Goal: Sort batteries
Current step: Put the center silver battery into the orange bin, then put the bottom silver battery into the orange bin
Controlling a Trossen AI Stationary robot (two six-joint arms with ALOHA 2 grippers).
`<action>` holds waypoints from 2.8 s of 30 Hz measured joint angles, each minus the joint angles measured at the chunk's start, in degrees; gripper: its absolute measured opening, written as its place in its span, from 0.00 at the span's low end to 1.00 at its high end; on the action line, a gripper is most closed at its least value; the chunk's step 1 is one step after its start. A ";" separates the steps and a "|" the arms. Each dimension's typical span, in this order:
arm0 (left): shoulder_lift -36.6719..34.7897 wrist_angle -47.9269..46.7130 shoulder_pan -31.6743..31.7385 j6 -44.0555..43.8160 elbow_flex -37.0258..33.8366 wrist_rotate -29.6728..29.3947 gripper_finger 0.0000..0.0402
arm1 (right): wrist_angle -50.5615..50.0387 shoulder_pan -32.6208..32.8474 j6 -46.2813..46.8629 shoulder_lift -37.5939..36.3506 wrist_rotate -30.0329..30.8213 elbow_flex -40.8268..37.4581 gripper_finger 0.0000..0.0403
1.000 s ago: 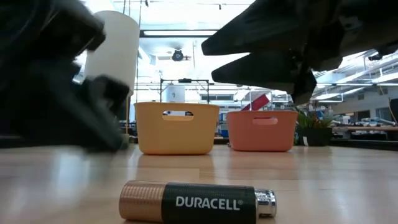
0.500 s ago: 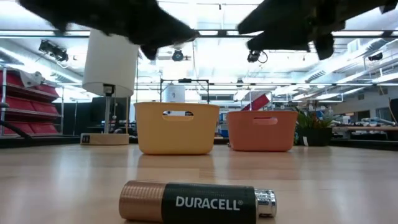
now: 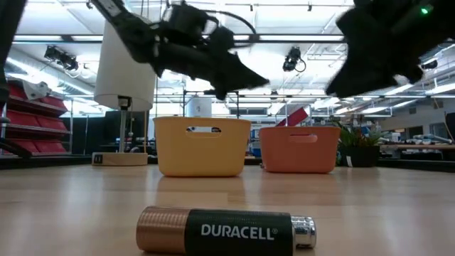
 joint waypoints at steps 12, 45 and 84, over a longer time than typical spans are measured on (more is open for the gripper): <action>13.36 -0.49 2.42 -1.58 12.66 1.86 0.20 | -16.53 0.39 7.97 0.12 -5.15 0.02 0.41; -10.69 -48.04 -26.23 -3.80 10.23 -29.11 0.50 | 35.85 0.68 -49.25 1.75 -28.14 0.07 0.42; 5.04 -5.37 -52.68 -24.54 -9.83 -28.50 0.50 | 76.82 8.19 -57.20 37.47 -31.26 8.92 0.22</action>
